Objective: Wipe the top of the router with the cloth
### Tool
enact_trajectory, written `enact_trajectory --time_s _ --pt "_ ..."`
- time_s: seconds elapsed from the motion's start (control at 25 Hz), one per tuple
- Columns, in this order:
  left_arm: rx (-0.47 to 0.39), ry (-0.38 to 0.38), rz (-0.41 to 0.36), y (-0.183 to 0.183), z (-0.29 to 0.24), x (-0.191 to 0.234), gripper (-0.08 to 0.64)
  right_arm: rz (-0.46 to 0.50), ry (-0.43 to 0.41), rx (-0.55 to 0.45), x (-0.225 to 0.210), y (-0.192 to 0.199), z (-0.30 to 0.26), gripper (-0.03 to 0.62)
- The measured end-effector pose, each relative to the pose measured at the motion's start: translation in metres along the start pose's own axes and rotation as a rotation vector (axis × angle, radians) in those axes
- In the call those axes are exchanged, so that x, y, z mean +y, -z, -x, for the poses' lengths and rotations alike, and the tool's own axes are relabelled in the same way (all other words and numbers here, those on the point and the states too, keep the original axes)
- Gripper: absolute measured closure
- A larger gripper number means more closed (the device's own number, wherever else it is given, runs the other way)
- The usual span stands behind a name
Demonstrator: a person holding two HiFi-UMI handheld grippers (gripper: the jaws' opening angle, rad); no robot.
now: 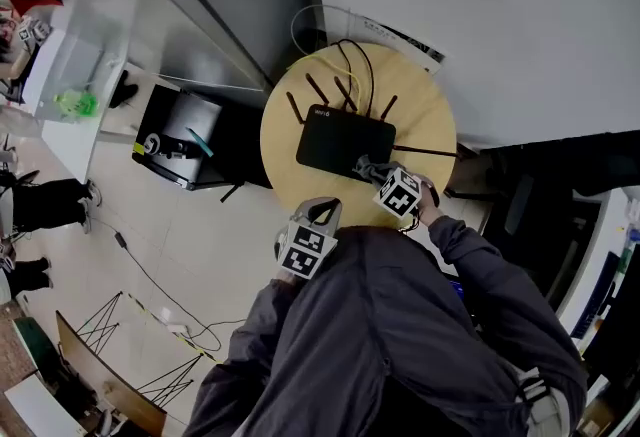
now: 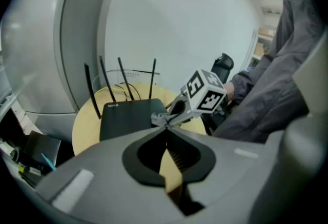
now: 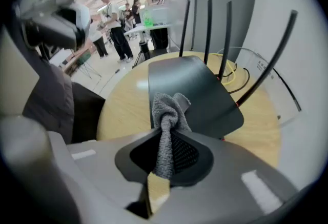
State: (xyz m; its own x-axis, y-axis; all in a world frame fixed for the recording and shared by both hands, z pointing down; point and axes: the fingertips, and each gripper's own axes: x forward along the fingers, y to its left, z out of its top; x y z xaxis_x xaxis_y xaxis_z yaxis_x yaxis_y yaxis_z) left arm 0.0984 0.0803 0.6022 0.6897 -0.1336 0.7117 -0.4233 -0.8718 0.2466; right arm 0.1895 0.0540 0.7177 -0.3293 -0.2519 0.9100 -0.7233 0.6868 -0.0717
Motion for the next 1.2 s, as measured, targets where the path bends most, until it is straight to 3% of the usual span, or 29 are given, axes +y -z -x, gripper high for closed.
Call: enact_trajectory --time_s 0.28,0.48,0.72,1.2 --pt "0.017 0.051 -0.062 -0.007 -0.014 -0.021 0.56 -0.037 0.024 -0.177 0.01 -0.022 0.072 0.56" --pt "0.021 0.059 -0.089 -0.014 -0.022 -0.025 0.56 -0.057 0.075 -0.254 0.01 -0.022 0.094 0.56" --pt "0.04 0.066 -0.117 -0.014 -0.023 -0.028 0.56 -0.078 0.095 -0.283 0.015 -0.019 0.101 0.56" --pt "0.048 0.04 -0.09 -0.001 -0.013 -0.029 0.56 -0.059 0.027 -0.27 0.034 -0.021 0.09 0.56"
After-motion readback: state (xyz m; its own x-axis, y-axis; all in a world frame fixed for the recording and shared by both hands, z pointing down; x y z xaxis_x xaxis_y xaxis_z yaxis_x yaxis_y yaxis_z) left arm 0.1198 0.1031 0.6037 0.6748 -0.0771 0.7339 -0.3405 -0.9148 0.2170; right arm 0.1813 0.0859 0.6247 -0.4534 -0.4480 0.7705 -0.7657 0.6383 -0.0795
